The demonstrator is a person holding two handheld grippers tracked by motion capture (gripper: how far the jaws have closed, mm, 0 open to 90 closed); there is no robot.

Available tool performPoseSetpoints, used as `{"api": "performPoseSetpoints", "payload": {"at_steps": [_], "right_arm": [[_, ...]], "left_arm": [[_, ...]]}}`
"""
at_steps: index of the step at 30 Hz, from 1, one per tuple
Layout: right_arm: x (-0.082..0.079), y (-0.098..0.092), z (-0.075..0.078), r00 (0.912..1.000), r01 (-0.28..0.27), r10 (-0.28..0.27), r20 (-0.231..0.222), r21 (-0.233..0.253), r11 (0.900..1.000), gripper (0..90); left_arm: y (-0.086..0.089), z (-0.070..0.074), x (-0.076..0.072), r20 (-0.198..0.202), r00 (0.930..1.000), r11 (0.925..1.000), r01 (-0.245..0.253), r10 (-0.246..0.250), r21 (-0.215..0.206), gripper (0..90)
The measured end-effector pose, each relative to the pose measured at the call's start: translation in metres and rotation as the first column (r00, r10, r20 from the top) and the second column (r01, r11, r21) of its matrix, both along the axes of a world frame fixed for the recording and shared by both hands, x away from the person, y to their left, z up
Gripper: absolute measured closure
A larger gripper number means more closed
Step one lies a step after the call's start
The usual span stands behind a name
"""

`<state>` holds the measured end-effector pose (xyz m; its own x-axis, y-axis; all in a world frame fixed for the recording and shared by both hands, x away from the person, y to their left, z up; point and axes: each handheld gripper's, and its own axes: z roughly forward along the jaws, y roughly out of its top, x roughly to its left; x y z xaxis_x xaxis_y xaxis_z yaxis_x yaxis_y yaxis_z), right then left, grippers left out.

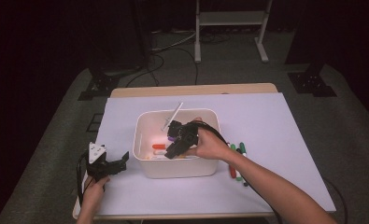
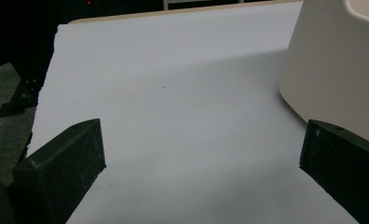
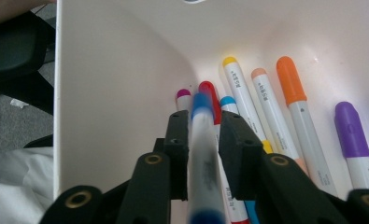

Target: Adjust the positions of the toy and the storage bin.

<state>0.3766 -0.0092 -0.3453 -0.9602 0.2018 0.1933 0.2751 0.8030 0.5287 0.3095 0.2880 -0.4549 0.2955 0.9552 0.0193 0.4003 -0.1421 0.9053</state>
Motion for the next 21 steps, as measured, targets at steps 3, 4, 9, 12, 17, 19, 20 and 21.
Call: {"api": "performPoseSetpoints", "payload": {"at_steps": [3,4,9,12,17,19,20,21], "right_arm": [[-0.001,-0.003,0.005,0.9999,0.011,-0.012,0.011,0.016,1.000,70.4],[-0.001,-0.006,0.008,0.9998,0.016,-0.016,0.015,0.036,0.999,70.4],[-0.003,-0.022,0.026,0.9985,0.039,-0.042,0.035,0.093,0.995,69.8],[-0.006,-0.035,0.038,0.9970,0.056,-0.063,0.046,0.126,0.990,69.5],[-0.011,-0.062,0.053,0.9923,0.091,-0.103,0.068,0.162,0.983,68.7],[-0.011,-0.077,0.058,0.9893,0.111,-0.125,0.075,0.174,0.978,68.2],[-0.012,-0.084,0.060,0.9869,0.124,-0.140,0.080,0.181,0.976,68.0],[-0.012,-0.091,0.062,0.9851,0.136,-0.152,0.079,0.185,0.973,67.7]], "left_arm": [[0.000,0.000,0.000,-0.003,1.0000,1.0000,-0.001,0.001,-0.003,0.0],[0.000,0.000,0.000,-0.003,1.0000,1.0000,-0.001,0.001,-0.002,0.0],[0.000,0.000,0.000,-0.005,1.0000,1.0000,0.000,0.000,0.003,0.0],[0.000,0.000,0.000,-0.005,1.0000,1.0000,-0.001,0.001,0.004,0.0],[0.000,0.000,0.000,-0.005,1.0000,1.0000,-0.001,0.001,0.006,0.0],[0.000,0.000,0.000,-0.004,1.0000,1.0000,-0.002,0.002,0.003,0.0],[0.000,0.000,0.000,-0.004,1.0000,1.0000,-0.003,0.003,0.001,0.0],[0.000,0.000,0.000,-0.004,1.0000,1.0000,-0.003,0.003,0.003,0.0]]}}
